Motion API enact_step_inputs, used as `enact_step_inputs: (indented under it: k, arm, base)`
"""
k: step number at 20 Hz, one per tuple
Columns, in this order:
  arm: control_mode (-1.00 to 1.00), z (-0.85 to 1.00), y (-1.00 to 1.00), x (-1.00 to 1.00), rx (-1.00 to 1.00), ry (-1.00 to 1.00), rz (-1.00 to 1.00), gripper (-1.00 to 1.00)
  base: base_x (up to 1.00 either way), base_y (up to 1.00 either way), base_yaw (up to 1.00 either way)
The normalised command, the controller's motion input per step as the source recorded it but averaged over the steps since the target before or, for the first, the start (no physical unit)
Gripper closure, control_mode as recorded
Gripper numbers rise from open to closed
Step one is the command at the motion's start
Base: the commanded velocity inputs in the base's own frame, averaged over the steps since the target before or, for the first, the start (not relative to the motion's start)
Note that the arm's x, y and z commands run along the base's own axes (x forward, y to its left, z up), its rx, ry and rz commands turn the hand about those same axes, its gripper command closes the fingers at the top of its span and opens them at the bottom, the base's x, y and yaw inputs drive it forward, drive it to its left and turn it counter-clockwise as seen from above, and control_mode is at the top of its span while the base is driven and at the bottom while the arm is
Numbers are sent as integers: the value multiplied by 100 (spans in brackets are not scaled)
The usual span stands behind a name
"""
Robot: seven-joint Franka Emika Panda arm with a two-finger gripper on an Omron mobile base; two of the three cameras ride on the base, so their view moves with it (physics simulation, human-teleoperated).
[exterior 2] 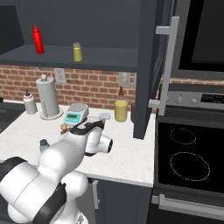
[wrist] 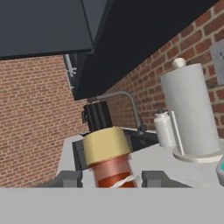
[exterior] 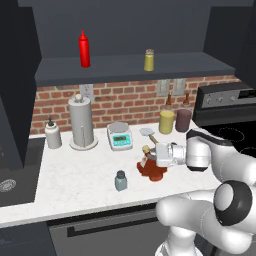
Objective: Put the shaker and condiment bottle from the counter next to their counterparts in the cabinet.
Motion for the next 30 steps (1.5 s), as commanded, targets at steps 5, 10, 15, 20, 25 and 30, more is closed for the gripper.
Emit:
enact_step_inputs:
  k: [5,10,15,20,25,30]
  arm:
    - [-100,0,0,0,0,0,0,100]
    - [-100,51,13,1,-1,-4,0,100]
    - [-100,100,18,13,0,3,0,100]
    - [-100,86,25,6,0,5,0,100]
    - [-100,76,39,0,0,2,0,100]
    - [-100,75,46,0,0,1,0,100]
  base:
    - [0,0,0]
    - [0,0,0]
    - [0,0,0]
    - [0,0,0]
    - [0,0,0]
    - [0,0,0]
